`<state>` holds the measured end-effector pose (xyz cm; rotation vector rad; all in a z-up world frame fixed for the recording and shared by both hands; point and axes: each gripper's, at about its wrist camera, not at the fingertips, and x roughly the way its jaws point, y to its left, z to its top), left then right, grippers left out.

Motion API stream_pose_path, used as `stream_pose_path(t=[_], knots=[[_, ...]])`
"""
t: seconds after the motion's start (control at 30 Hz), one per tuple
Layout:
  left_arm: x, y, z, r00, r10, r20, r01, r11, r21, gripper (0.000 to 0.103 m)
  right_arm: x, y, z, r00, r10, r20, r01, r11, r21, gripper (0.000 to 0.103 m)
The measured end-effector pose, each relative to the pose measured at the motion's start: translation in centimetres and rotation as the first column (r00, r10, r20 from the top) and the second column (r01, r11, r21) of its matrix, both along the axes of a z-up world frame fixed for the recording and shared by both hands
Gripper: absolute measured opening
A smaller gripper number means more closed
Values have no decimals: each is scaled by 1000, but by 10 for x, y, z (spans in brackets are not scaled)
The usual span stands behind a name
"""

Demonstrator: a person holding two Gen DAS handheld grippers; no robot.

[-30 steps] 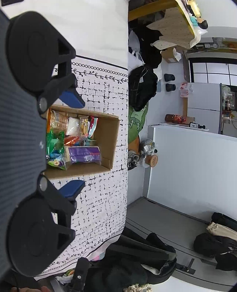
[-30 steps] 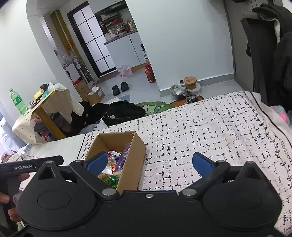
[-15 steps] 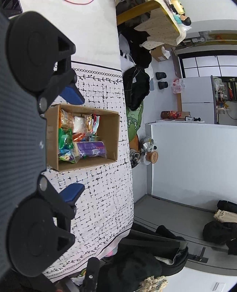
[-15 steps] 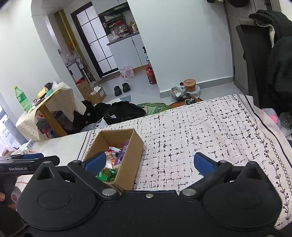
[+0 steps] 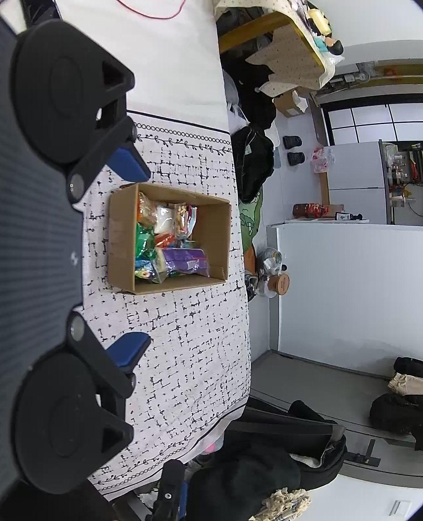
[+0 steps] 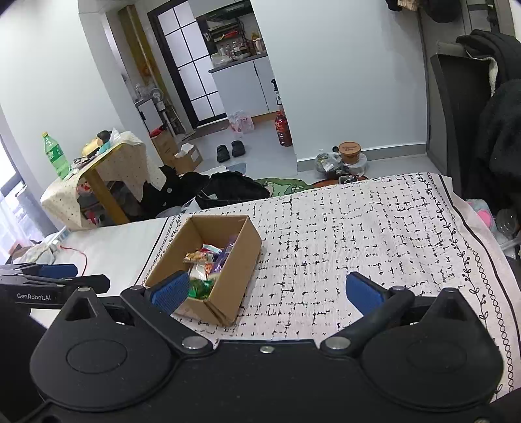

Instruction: Organize snacks

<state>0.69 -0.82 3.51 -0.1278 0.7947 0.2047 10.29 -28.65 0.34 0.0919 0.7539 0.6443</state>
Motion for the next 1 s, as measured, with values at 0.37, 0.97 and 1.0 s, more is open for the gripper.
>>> stream_pose_path(t=[0.37,0.97,1.0], knots=[[-3,-13,3,999,32,15,-32,999,7,100,-12,-13,10,1000,15,23,-15,1000,2,103],[-1,-12,-2,999,44,2,-44,999,-29,100,-13,-16,11,999,22,25,-23,1000,13,103],[-1,-11,-2,999,44,1,-44,998,-34,100,-13,-16,11,999,23,25,-23,1000,13,103]])
